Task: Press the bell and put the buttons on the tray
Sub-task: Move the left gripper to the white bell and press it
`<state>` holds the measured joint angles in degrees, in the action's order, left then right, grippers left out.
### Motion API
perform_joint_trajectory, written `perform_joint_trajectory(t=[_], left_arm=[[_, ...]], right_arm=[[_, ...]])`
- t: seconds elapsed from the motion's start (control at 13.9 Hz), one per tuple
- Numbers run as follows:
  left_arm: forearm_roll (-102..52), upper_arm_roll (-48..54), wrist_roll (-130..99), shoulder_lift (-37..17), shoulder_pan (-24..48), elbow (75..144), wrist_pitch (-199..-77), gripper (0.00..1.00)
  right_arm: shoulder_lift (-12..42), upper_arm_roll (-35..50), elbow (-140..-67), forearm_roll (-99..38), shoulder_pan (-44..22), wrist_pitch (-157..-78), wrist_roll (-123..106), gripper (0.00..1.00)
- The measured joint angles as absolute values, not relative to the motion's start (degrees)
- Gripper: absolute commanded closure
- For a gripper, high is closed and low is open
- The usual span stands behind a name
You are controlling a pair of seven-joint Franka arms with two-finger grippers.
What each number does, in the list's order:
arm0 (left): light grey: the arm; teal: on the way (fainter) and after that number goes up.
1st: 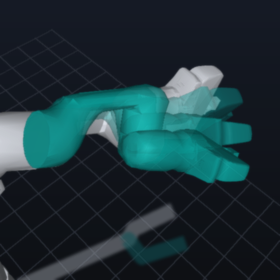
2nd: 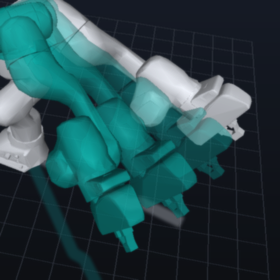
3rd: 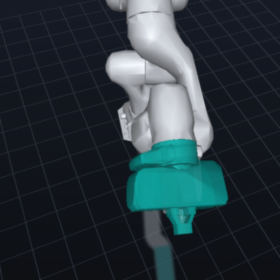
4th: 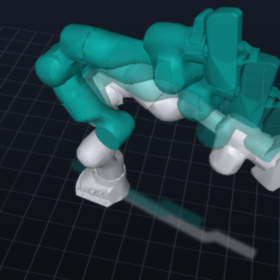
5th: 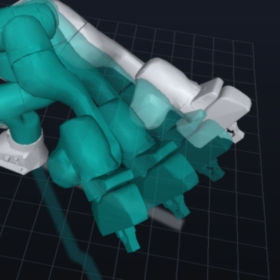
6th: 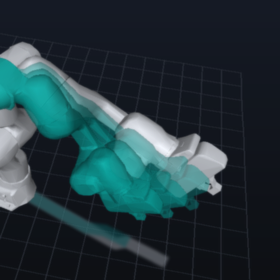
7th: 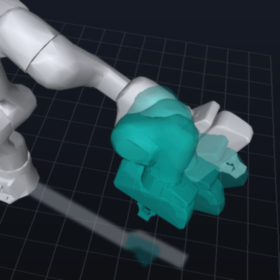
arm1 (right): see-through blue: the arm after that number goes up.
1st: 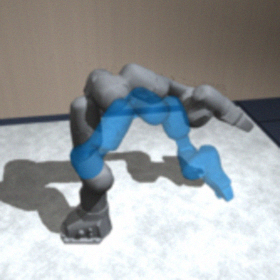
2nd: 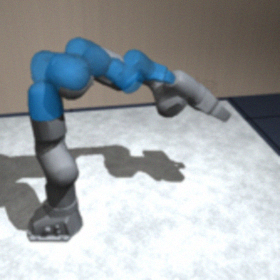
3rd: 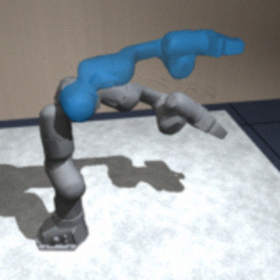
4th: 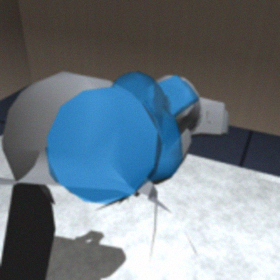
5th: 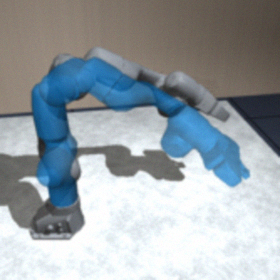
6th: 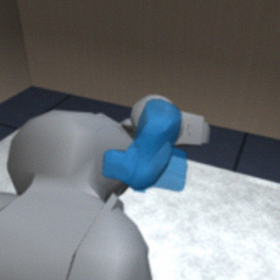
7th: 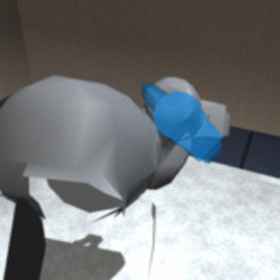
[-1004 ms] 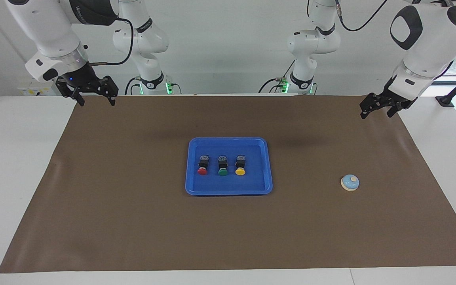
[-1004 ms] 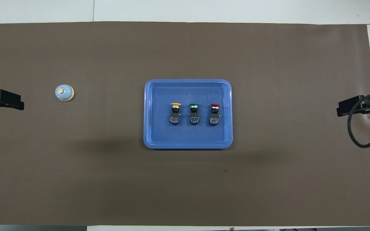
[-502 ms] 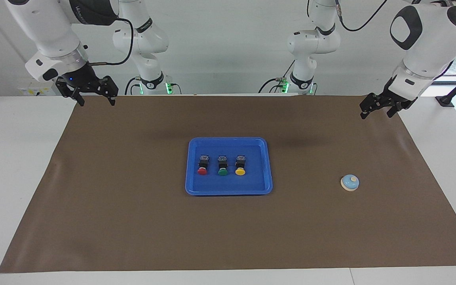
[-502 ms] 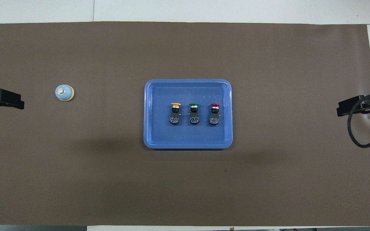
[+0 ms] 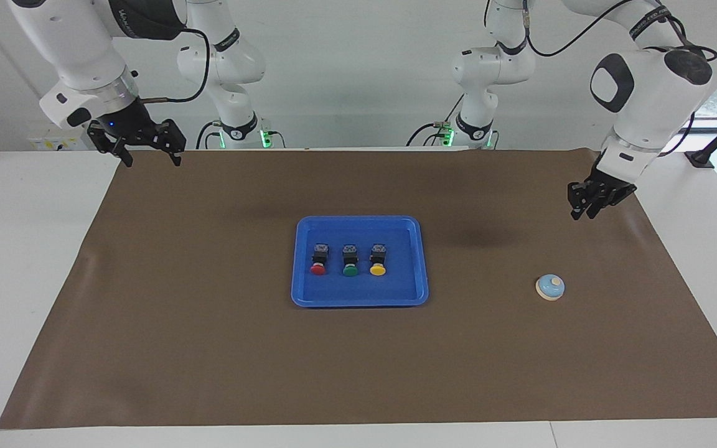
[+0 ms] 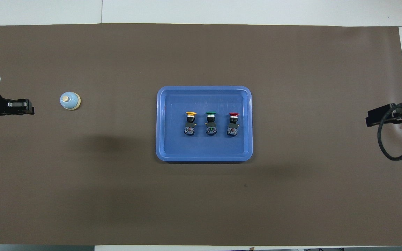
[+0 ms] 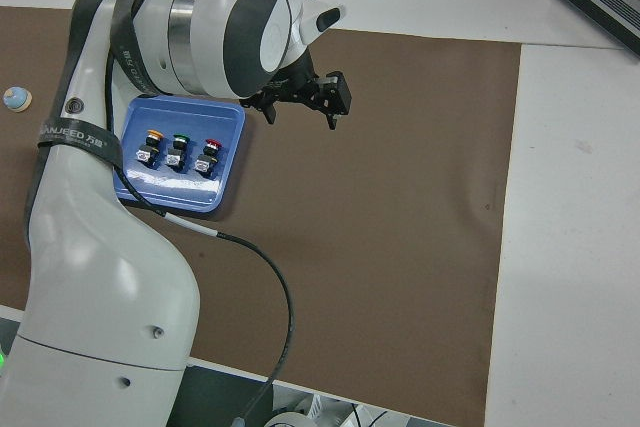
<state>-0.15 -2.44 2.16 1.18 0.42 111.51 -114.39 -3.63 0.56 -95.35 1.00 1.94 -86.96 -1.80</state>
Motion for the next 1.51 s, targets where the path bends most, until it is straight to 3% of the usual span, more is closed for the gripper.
perform_joint_trajectory(t=[0.72,1.51], left_arm=[[-0.2,-2.2,2.2,-11.8,0.4,110.3,-129.8,1.00],[-0.2,-1.9,2.2,-16.0,1.0,110.2,-134.4,1.00]], right_arm=[[-3.6,0.6,-95.4,1.0,1.9,-87.0,-1.8,0.00],[-3.6,0.6,-95.4,1.0,1.9,-87.0,-1.8,0.00]])
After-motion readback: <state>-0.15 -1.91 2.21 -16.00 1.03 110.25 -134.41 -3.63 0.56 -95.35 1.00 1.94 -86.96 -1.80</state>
